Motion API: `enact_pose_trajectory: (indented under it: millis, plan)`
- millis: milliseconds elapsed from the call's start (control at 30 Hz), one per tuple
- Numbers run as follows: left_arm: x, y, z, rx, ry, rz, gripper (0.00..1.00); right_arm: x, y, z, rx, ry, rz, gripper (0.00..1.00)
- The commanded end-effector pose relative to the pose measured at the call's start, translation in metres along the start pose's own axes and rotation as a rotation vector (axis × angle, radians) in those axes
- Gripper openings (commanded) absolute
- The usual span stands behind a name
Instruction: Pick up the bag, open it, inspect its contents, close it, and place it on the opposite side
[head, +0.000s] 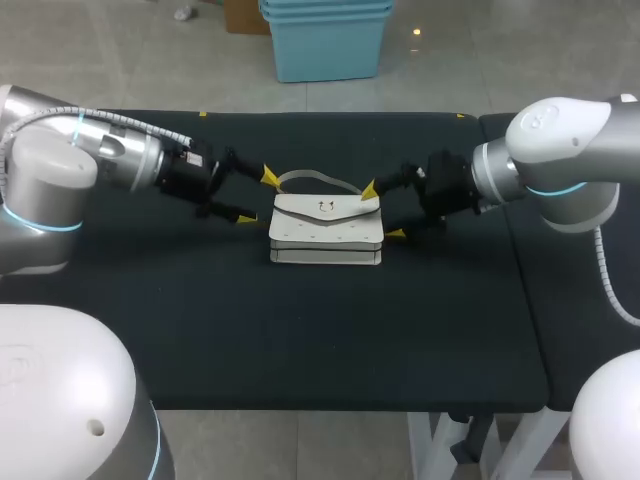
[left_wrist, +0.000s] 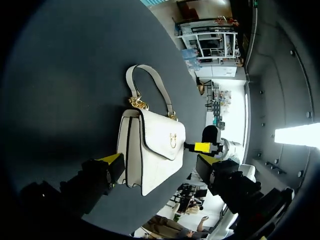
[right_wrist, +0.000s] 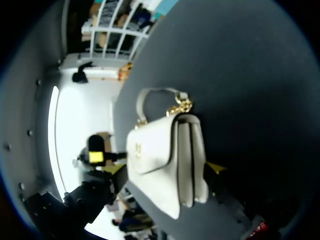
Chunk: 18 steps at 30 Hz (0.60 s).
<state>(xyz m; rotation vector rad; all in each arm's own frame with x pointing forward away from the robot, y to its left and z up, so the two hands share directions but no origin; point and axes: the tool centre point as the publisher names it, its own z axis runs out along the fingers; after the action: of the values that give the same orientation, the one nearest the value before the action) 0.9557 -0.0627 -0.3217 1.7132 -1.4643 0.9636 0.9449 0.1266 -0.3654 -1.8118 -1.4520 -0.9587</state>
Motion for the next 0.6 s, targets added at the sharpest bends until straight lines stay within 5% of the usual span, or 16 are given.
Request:
enact_pose_trajectory:
  millis: [33,167,600]
  plan:
    - [0.004,0.003,-0.017,0.021,-0.055,-0.034,1.00,0.003,-0.005,-0.003,0.002,-0.016,-0.014,0.91]
    - [-0.006,-0.003,-0.024,0.052,-0.104,-0.076,1.00,0.005,-0.010,-0.004,0.015,-0.040,-0.033,0.49]
    - [-0.026,-0.013,-0.034,0.092,-0.147,-0.147,1.00,-0.009,-0.022,0.009,0.071,-0.100,-0.025,0.30]
